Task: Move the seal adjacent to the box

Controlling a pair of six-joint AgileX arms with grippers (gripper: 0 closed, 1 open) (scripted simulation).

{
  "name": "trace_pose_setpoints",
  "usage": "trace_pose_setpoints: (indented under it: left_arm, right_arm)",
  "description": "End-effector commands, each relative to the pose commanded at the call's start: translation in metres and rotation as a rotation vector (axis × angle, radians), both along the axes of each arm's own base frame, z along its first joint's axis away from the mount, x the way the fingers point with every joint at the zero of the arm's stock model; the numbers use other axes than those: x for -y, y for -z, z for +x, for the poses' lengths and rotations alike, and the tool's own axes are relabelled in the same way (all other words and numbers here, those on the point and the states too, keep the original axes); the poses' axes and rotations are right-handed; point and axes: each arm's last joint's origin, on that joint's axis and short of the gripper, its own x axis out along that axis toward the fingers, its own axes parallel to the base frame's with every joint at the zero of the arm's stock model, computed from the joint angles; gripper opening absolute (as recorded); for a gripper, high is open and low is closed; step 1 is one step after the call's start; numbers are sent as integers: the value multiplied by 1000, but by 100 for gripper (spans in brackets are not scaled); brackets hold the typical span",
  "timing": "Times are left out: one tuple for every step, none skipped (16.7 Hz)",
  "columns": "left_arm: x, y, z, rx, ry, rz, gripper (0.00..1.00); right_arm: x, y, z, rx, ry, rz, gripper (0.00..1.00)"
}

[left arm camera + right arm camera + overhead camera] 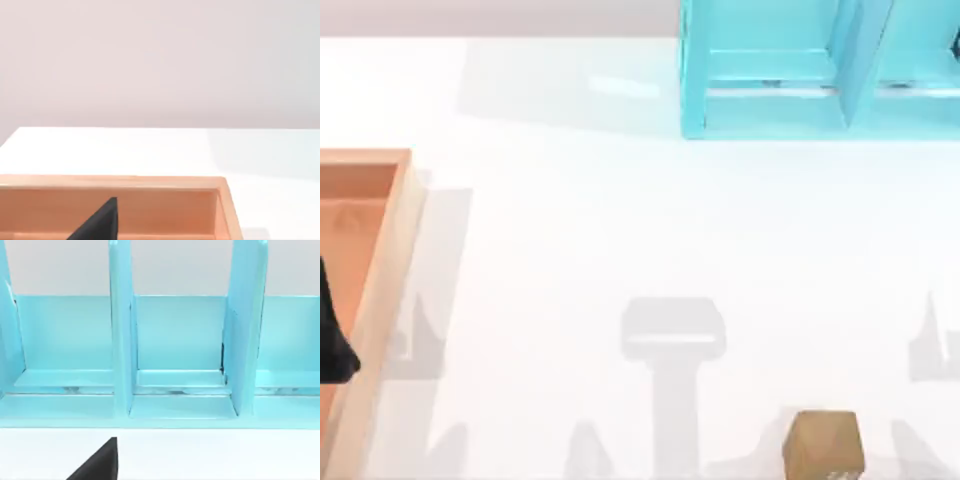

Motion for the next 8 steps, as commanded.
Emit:
trace_pose_setpoints:
  left_arm:
    - [0, 0, 0, 0, 0, 0, 100]
    - [0, 0, 0, 0, 0, 0, 100]
    - [0, -1, 0, -7, 1, -6, 100]
    - [1, -4, 0, -23, 2, -19, 100]
    - [1, -9, 1, -46, 4, -38, 100]
    - [2, -15, 2, -79, 5, -65, 100]
    - [3, -22, 3, -120, 6, -96, 100]
    - [4, -31, 6, -169, 6, -130, 100]
  right_arm:
    - [0, 0, 0, 0, 0, 0, 100]
    - [0, 0, 0, 0, 0, 0, 100]
    - [0, 0, 0, 0, 0, 0, 100]
    - [0, 0, 0, 0, 0, 0, 100]
    - [0, 0, 0, 0, 0, 0, 100]
    - [0, 0, 0, 0, 0, 0, 100]
    - [0, 0, 0, 0, 0, 0, 100]
    - [0, 0, 0, 0, 0, 0, 100]
